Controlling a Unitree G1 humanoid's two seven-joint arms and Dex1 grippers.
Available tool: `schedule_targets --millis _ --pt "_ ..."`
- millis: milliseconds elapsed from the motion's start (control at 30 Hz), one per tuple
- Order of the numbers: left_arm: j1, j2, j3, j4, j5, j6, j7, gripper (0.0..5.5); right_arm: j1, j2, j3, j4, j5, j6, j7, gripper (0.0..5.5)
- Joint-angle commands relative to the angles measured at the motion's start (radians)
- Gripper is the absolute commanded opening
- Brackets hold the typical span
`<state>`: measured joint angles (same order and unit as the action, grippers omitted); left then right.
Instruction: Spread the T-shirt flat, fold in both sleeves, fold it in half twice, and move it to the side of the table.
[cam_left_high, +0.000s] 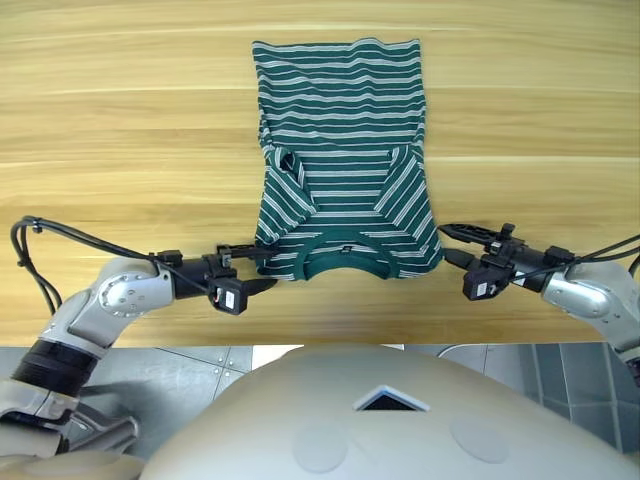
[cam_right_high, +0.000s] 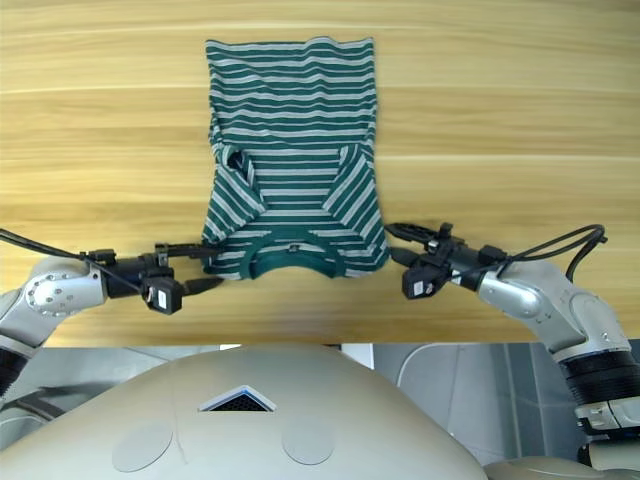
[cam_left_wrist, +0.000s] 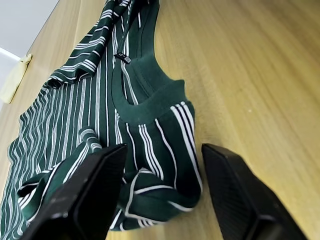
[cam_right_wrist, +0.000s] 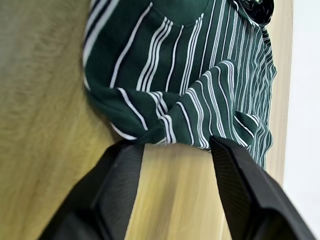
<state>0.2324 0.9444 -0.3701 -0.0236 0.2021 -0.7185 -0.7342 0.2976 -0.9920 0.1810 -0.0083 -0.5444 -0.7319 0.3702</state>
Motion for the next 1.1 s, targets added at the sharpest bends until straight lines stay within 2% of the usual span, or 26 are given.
schedule_targets --millis 33,400,667,800,1100 --pt "0.007 0.004 -0.030 0.079 0.084 0.047 -0.035 2.81 0.019 -0.009 0.027 0.021 -0.032 0.011 0.042 2.41" --pt "0.005 0.022 0.023 0.105 0.101 0.053 0.022 2.81 0.008 -0.007 0.037 0.023 -0.027 0.009 0.039 2.41" --pt "-0.004 -0.002 -0.010 0.107 0.104 0.045 0.011 2.81 -0.012 -0.002 0.048 0.026 -0.028 0.008 0.045 2.41" --pt "-0.015 -0.015 -0.024 0.120 0.106 0.038 0.009 2.01 -0.015 0.000 0.065 0.019 -0.017 -0.001 0.054 2.42" --pt "-0.036 -0.036 -0.040 0.128 0.113 0.036 0.019 0.73 -0.028 -0.011 0.096 0.014 -0.009 -0.015 0.083 2.42"
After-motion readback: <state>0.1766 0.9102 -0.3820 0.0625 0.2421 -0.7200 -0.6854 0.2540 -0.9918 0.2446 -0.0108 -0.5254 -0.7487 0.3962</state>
